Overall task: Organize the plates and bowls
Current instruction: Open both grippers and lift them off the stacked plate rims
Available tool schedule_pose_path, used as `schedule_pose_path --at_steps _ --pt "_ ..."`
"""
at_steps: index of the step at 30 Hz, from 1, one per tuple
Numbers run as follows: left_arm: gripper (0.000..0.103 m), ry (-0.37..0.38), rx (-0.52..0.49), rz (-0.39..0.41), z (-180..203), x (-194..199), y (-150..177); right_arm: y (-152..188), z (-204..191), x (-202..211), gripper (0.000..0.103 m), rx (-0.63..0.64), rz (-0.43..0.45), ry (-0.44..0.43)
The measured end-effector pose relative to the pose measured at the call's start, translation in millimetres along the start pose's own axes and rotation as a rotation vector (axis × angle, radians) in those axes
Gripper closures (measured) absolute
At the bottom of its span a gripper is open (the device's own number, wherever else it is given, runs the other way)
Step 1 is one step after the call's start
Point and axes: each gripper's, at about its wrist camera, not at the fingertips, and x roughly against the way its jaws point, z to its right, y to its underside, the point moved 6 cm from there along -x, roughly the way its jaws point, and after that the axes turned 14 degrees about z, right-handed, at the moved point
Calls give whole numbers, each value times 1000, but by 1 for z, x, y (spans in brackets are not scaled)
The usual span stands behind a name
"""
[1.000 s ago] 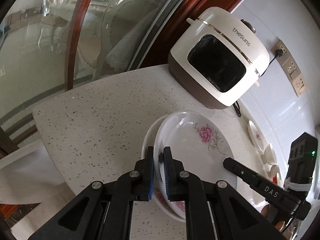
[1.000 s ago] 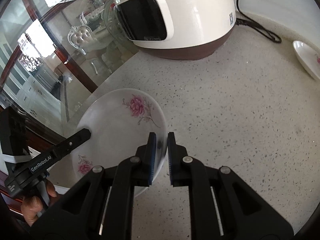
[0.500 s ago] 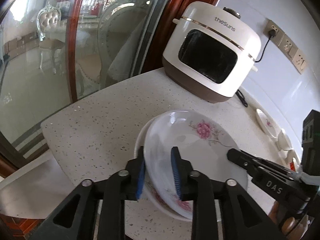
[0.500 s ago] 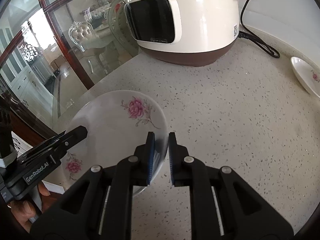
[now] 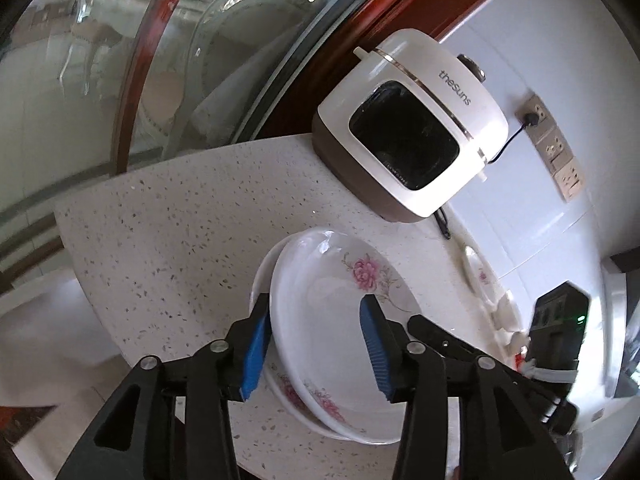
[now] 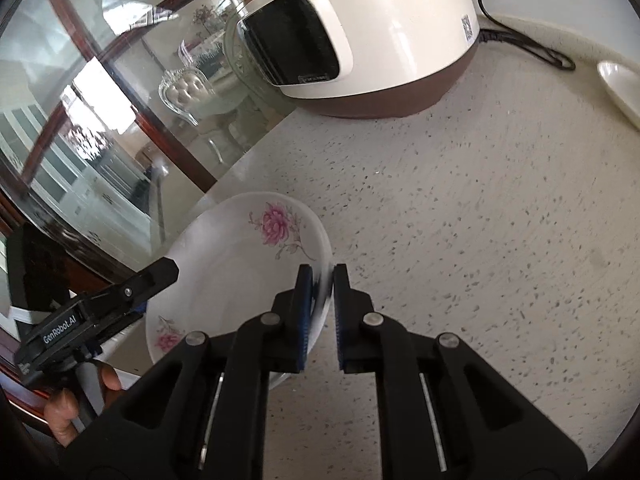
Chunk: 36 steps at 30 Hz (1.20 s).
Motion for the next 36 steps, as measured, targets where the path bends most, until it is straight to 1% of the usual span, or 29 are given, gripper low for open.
schedule_pose_path --at_steps 2,4,9,12,13,16,17,19,24,25,27,29,31,32,33,35,36 --pt "53 33 71 -13 -5 0 -1 0 7 -1 90 -71 -9 -44" --pt "53 40 85 -16 -6 0 -3 1 11 -1 90 -113 -16 -72" --pt "49 27 62 -7 -4 2 -8 3 11 -2 90 -122 -12 -77" --pt "48 29 47 -8 -4 2 -8 3 15 0 90 -129 -13 -82" --pt "48 34 51 -8 -4 2 -8 2 16 1 90 -129 -13 -84" --pt "48 44 107 -10 -13 7 -9 2 16 2 91 -135 -11 -84" --pt "48 46 105 -3 -15 9 -11 2 17 1 91 -132 -12 -81" --pt "49 34 105 -14 -18 7 -11 3 18 1 91 -138 -15 -84" --pt "49 20 103 -9 -21 2 -6 4 16 0 92 -123 -24 -79" --pt "49 8 90 3 -20 3 -7 4 16 1 91 -121 -24 -75" --pt "49 -54 31 59 -14 6 -9 2 15 -1 91 -121 -27 -67" --pt "49 -88 -30 113 -5 10 -12 0 13 -3 86 -104 -26 -50" --pt "48 -100 -82 161 6 12 -13 -2 12 -3 68 -105 -11 -49" --pt "48 -110 -112 194 13 14 -14 -4 11 -1 48 -110 2 -56" --pt "48 -112 -133 222 19 15 -15 -7 10 2 40 -110 26 -66" --pt "46 -106 -189 292 31 21 -15 -16 6 13 40 -90 83 -70" --pt "46 -98 -242 335 42 23 -15 -21 4 18 39 -80 105 -68"
